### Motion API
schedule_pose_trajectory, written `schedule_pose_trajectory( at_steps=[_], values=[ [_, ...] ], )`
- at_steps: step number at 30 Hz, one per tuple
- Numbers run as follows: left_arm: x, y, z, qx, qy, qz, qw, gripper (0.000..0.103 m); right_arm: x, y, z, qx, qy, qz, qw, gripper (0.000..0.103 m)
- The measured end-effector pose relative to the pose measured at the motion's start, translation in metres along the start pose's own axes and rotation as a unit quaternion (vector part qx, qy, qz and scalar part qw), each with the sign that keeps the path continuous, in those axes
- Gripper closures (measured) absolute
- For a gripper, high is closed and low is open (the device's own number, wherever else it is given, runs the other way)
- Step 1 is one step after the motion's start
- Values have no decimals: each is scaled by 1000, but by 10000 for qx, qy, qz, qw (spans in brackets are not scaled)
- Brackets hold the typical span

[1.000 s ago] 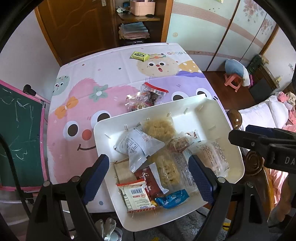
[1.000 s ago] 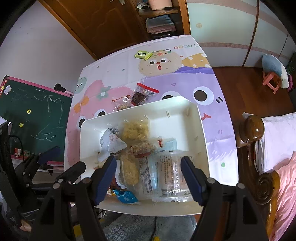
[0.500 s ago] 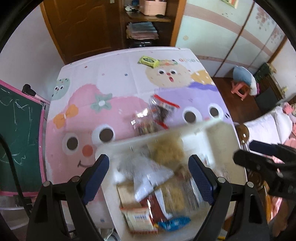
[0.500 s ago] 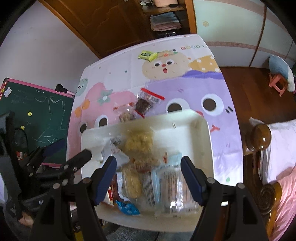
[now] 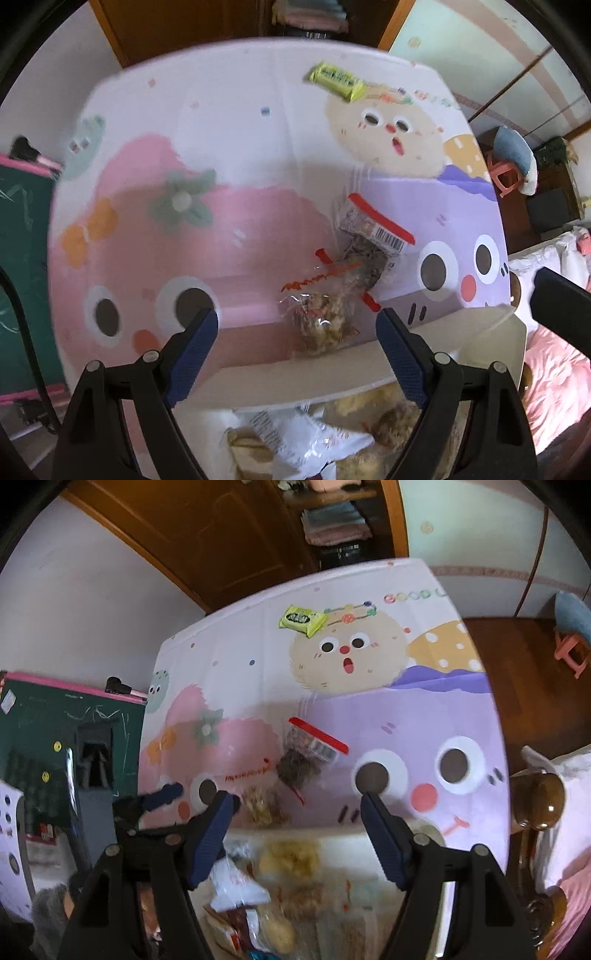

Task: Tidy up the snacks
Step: 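Grasp the clear red-zip nut bag with the left tool while the right tool grasps the red-topped seaweed bag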

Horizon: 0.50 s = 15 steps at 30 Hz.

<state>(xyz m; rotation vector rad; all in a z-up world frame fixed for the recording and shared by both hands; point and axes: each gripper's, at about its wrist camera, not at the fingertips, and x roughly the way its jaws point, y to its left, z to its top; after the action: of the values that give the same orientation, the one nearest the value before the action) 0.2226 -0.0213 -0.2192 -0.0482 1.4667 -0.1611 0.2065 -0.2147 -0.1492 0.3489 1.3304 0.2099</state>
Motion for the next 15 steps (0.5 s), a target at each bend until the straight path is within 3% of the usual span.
schedule_pose_trajectory(
  at_steps=[10,12,14,15],
  values=[
    [48,-4,5,-198,626,-264,9975,16,91,-21,27,708,858,-8,9938,31],
    [56,-7,4,-219,710,-281,9968,22,104,-23,28,796,974,7,9921,31],
    [66,-8,3,-265,839,-269,9958,43,113,-24,28,879,1082,48,9902,31],
    [70,-8,3,-308,899,-321,9950,46,116,-24,28,903,1112,56,9897,31]
  ],
)
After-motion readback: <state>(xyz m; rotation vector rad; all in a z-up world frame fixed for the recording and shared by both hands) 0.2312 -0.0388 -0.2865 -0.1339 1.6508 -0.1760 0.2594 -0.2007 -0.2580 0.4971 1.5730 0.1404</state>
